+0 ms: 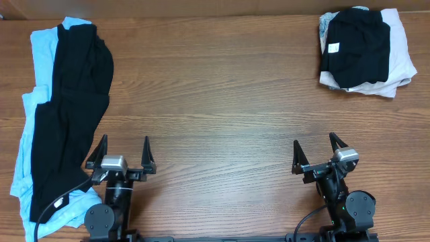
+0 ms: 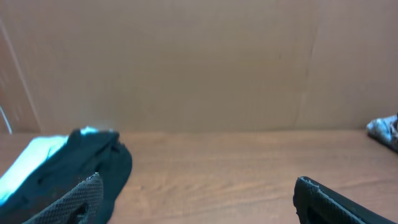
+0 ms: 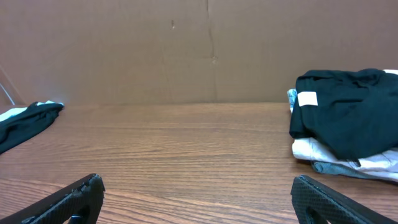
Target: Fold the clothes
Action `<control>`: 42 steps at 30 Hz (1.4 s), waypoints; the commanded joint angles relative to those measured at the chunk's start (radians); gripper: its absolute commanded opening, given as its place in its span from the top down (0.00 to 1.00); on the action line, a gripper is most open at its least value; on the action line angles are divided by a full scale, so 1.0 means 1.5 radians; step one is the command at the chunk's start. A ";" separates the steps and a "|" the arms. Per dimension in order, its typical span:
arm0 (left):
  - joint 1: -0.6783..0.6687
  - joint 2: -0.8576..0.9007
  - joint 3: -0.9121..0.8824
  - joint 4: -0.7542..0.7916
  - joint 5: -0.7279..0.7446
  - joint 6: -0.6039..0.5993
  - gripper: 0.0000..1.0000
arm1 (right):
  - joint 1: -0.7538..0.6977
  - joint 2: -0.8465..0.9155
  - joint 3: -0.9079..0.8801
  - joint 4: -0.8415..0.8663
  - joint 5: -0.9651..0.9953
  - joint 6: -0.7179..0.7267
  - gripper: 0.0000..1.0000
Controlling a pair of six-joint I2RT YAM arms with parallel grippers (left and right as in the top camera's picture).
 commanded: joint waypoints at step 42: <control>-0.001 -0.008 -0.005 -0.112 -0.032 -0.009 0.00 | 0.001 -0.007 -0.007 0.003 0.006 0.006 0.00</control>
